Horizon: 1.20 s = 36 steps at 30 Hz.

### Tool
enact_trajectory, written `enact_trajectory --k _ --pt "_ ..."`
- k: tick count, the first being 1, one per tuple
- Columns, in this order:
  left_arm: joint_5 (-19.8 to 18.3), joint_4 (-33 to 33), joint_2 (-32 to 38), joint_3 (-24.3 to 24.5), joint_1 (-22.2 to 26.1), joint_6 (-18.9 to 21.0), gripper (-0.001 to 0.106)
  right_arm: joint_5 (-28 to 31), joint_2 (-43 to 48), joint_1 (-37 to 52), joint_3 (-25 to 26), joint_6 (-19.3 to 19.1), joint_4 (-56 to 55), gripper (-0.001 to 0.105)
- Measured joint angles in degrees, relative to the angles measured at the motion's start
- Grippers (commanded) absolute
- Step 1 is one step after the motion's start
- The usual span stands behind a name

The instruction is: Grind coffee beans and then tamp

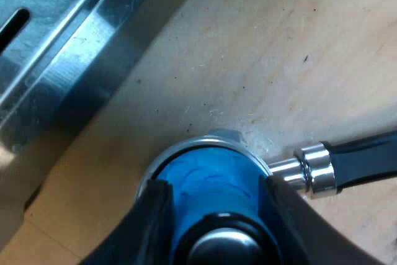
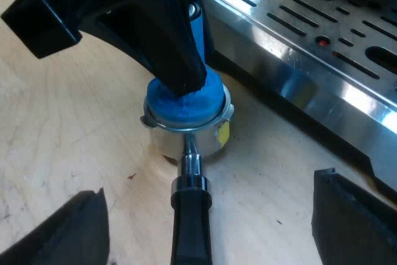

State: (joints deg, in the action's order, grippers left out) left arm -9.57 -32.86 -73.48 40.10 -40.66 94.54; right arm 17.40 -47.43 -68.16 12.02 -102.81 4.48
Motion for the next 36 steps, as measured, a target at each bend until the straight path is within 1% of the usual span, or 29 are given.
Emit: enact_trajectory --k 5,15,20,27,29,36 --pt "-0.64 0.37 -3.09 0.0 0.0 0.0 0.0 0.0 0.0 0.0 0.0 0.0 0.0 0.069" --pt "-1.83 1.57 -4.14 0.03 0.0 0.14 0.0 0.0 0.0 0.0 0.0 0.0 0.0 0.069" --pt "-2.4 4.43 -4.14 -2.7 0.1 0.14 0.0 0.0 0.0 0.0 0.0 0.0 0.0 0.069" --pt "-3.25 7.4 -4.14 -4.25 0.28 0.14 0.0 0.0 0.0 0.0 0.0 0.0 0.0 0.069" --pt "-3.3 9.44 -4.14 -5.06 0.27 0.2 0.0 0.0 0.0 0.0 0.0 0.0 0.0 0.069" --pt "-3.74 13.0 -4.14 -6.65 0.38 0.6 0.0 0.0 0.0 0.0 0.0 0.0 0.0 0.069"
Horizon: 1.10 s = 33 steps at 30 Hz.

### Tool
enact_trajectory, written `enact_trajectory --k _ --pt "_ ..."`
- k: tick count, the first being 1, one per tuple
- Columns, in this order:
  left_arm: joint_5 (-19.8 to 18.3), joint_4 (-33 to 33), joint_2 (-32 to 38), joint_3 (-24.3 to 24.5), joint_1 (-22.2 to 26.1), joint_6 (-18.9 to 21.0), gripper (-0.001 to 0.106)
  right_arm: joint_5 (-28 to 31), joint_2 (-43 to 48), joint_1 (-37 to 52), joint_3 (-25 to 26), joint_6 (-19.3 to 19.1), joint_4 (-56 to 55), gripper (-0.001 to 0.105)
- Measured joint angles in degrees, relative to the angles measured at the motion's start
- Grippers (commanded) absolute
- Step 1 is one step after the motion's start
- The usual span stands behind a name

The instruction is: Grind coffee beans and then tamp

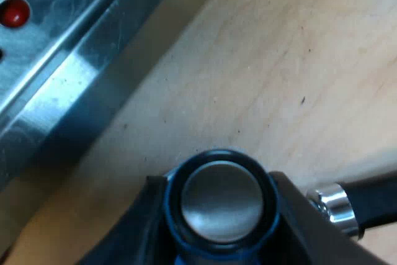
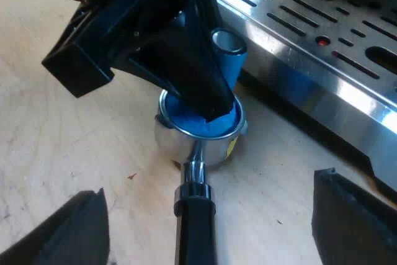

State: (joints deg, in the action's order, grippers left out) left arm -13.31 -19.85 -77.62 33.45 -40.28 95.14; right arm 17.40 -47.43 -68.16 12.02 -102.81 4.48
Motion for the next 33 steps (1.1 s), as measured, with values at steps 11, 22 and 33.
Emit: enact_trajectory --k 11,22,33 --pt "-0.13 2.1 0.25 -1.33 0.06 0.24 0.0 0.0 0.0 0.0 0.0 0.0 0.0 0.069" --pt "0.01 0.05 1.19 -0.78 0.06 0.24 0.0 0.0 0.0 0.0 0.0 0.0 0.09 0.069" --pt "0.88 -4.52 7.13 -2.59 -0.05 0.09 0.0 -1.34 0.0 0.0 0.0 0.0 0.69 0.069"
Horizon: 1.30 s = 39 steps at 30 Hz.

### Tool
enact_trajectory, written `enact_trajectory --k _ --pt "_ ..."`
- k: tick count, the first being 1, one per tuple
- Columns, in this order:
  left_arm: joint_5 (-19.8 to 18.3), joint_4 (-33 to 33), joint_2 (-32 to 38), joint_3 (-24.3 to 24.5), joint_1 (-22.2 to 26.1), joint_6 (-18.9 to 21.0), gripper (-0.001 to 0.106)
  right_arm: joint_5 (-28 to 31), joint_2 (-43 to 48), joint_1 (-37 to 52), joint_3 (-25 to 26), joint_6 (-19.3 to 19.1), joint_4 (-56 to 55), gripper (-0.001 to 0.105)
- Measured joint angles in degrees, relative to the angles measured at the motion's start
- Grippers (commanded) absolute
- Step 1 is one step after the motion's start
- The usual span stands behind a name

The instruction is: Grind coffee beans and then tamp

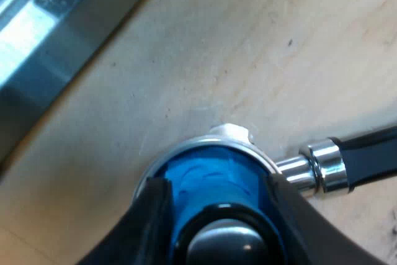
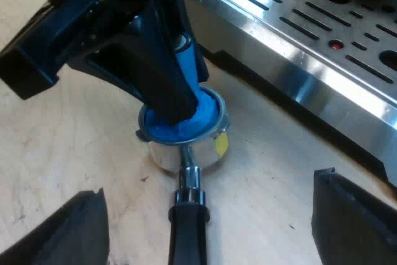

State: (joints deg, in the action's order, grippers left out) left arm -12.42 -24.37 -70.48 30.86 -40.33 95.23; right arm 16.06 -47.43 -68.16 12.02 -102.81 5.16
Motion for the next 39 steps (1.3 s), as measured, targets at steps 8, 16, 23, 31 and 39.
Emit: enact_trajectory --k 8,16,23,31,39 --pt "-0.01 -2.61 3.34 -0.93 0.0 0.0 0.0 -1.53 0.0 0.0 0.0 0.0 2.81 0.069" --pt "0.13 -4.95 7.67 -1.46 0.0 0.0 0.0 -7.66 0.0 0.0 0.0 0.0 3.32 0.069" --pt "0.16 -6.73 8.1 2.74 0.0 0.0 0.0 -9.0 0.0 0.0 0.0 0.0 3.32 0.069" --pt "1.87 -10.98 8.1 8.23 0.0 0.0 0.0 -10.39 0.0 0.0 0.0 0.0 3.72 0.069" --pt "3.17 -14.04 9.45 9.33 0.0 0.0 0.0 -10.4 0.0 0.0 0.0 -0.21 4.56 0.069"
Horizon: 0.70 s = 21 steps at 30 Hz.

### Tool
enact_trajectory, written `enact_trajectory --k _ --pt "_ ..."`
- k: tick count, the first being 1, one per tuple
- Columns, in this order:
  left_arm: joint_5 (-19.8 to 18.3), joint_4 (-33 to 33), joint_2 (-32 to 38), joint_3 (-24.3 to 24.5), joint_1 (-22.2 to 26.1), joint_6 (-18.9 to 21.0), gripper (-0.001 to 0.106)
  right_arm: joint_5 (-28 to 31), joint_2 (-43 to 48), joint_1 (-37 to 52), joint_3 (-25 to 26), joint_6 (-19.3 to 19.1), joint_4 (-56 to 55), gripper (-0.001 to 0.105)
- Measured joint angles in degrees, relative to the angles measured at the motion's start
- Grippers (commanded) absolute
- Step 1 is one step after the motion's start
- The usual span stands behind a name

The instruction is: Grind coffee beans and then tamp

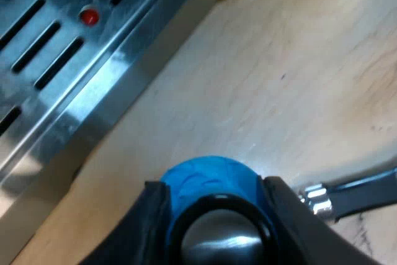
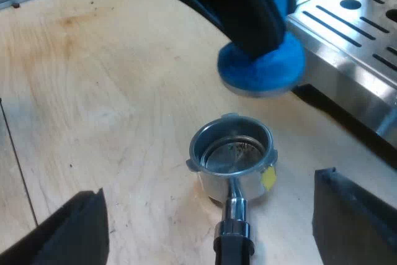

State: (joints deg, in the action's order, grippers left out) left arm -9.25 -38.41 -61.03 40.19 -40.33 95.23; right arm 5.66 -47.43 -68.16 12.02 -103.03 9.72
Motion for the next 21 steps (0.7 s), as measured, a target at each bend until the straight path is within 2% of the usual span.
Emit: enact_trajectory --k 1,2,6,11,21 --pt "0.21 -0.13 0.1 0.0 0.0 0.0 0.0 0.0 0.0 0.0 0.0 -0.12 0.0 0.069" --pt "2.48 -1.52 0.41 0.0 0.2 0.0 0.0 0.0 0.0 0.0 0.0 -0.09 0.0 0.069" --pt "2.47 -1.92 0.41 0.0 2.63 0.31 0.0 0.0 0.0 0.0 0.0 -0.09 0.0 0.069" --pt "2.47 -3.45 0.41 0.0 8.4 0.09 0.0 0.0 0.0 0.0 0.0 -0.09 0.0 0.069" --pt "2.47 -4.28 0.41 -1.04 14.47 -0.63 0.0 0.0 0.0 0.0 0.0 -0.09 0.31 0.069"
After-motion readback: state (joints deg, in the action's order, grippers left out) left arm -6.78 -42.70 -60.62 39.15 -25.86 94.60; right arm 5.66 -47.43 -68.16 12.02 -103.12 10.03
